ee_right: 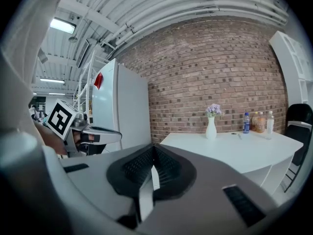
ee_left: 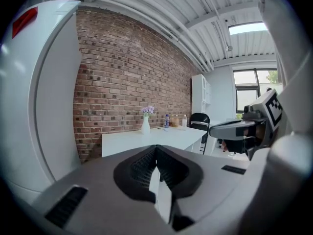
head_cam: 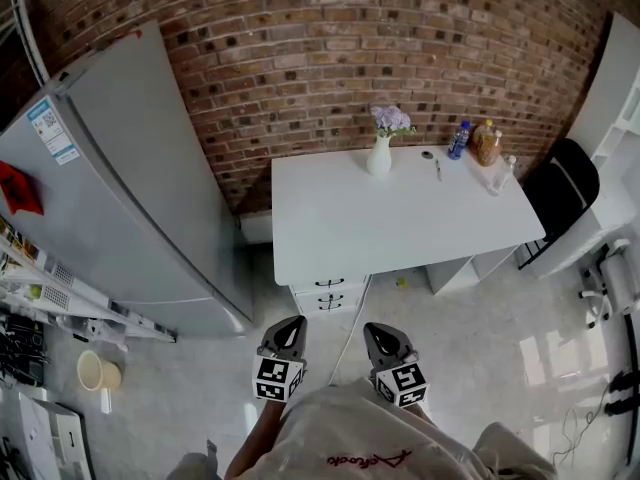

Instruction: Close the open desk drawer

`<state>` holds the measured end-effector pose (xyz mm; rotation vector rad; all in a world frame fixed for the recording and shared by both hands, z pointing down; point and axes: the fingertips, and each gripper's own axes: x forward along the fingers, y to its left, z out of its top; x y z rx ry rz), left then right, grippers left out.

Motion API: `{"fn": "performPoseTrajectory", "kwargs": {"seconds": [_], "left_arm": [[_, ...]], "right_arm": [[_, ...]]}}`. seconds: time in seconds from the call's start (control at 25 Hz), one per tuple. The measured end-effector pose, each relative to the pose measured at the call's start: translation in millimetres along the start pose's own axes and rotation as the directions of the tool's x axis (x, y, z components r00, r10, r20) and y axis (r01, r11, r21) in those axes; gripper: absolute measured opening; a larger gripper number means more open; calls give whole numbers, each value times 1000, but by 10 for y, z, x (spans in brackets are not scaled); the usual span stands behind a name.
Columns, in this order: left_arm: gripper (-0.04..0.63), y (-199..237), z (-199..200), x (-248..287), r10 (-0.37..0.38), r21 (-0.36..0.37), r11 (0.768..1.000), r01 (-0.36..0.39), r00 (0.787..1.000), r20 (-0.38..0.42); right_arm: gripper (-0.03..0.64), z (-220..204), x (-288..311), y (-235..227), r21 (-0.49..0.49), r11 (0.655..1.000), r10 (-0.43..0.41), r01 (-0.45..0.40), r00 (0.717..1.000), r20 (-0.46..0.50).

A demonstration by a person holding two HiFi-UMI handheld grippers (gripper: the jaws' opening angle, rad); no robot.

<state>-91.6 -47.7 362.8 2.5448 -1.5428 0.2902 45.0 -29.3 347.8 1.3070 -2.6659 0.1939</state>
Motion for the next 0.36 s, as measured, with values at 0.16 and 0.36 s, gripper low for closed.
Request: {"fn": "performPoseTrajectory", "kwargs": {"seconds": [0.16, 0.36], "left_arm": [[12, -24, -31, -23, -1, -4, 1000, 1, 1000, -1], [12, 20, -27, -53, 6, -1, 1000, -6, 1000, 1]], "right_arm": [[18, -23, -10, 40, -11, 1000, 5, -5, 1000, -5], [18, 12, -9, 104, -10, 1000, 10, -10, 1000, -4]]}}
